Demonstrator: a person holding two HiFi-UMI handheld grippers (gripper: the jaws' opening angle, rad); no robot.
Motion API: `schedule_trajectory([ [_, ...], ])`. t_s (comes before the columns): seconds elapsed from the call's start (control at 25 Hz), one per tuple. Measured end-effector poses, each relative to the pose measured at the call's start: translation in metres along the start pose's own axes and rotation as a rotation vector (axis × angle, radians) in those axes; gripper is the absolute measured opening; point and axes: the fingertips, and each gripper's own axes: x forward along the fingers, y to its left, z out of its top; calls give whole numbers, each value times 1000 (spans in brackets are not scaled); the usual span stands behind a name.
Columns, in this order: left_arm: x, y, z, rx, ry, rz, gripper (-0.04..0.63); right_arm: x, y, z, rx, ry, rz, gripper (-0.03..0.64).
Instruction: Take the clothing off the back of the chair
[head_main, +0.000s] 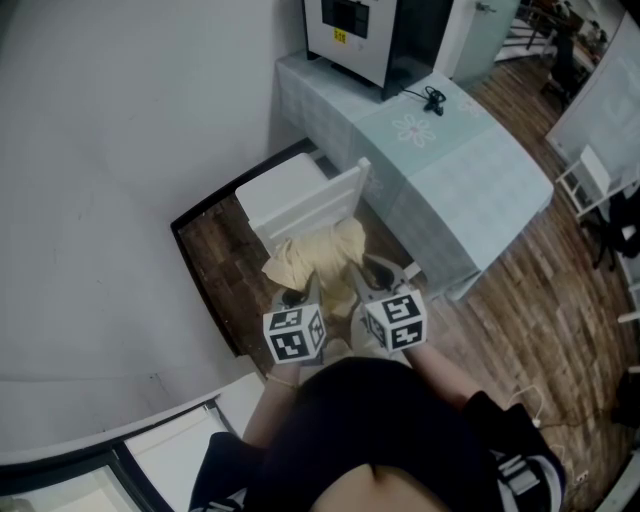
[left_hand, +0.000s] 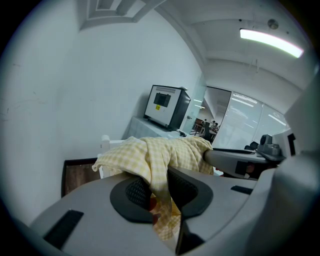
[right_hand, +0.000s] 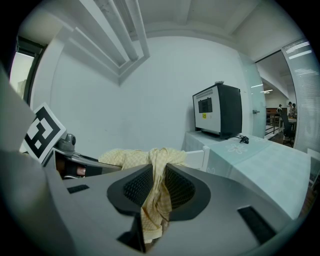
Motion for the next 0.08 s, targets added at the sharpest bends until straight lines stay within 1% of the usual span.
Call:
schedule_trajectory([
  [0.08,0,0,0,0,-2,0,66,0,0,0,1,1,1,87],
])
